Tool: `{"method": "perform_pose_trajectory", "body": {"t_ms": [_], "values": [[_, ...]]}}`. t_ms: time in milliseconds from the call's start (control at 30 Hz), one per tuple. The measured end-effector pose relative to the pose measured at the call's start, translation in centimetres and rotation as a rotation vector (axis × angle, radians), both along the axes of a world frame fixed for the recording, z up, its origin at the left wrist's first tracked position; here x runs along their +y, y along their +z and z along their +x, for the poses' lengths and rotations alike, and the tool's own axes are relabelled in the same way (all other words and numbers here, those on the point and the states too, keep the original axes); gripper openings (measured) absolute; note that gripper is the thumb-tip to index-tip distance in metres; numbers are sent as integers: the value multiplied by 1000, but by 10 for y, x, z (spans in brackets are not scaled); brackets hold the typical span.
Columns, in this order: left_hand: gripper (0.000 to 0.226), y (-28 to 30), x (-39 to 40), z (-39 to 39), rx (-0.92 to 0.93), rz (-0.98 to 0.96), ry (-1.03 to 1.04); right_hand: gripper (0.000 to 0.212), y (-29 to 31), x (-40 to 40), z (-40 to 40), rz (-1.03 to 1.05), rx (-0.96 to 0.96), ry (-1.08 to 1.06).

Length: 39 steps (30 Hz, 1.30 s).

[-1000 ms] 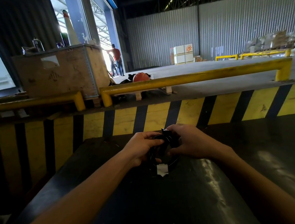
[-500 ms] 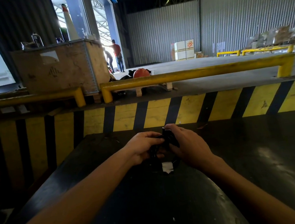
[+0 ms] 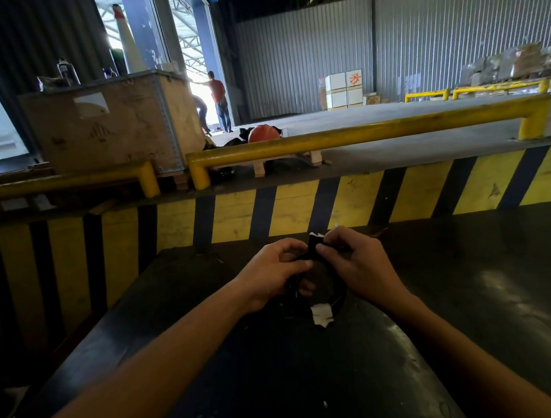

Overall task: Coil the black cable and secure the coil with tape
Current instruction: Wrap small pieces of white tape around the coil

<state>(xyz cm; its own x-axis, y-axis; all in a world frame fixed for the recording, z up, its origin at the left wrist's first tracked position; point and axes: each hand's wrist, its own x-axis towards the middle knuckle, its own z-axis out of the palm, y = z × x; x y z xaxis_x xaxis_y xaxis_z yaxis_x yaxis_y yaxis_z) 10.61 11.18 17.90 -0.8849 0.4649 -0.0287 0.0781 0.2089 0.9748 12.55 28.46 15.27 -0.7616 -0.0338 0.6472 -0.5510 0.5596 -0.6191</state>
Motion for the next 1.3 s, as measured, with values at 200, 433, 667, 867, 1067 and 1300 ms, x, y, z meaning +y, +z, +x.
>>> {"method": "perform_pose_trajectory", "body": {"t_ms": [200,433,667,867,1067,1300], "values": [[34,-4,0,2,133,-142,-47,14,-5,5,-3,-121,-98,41],[32,-9,0,2,-205,-84,-25,18,-15,5,0,-1,53,-40],[30,-15,-1,-2,-275,-48,0,18,-26,6,4,290,310,-77],[26,-21,3,-6,-338,21,89,23,-37,9,2,510,297,1],[32,-26,-1,-9,-286,3,53,29,-36,11,3,84,-35,179],[33,-36,-5,-12,-189,-127,-24,25,-34,14,-6,-93,-636,296]]}}
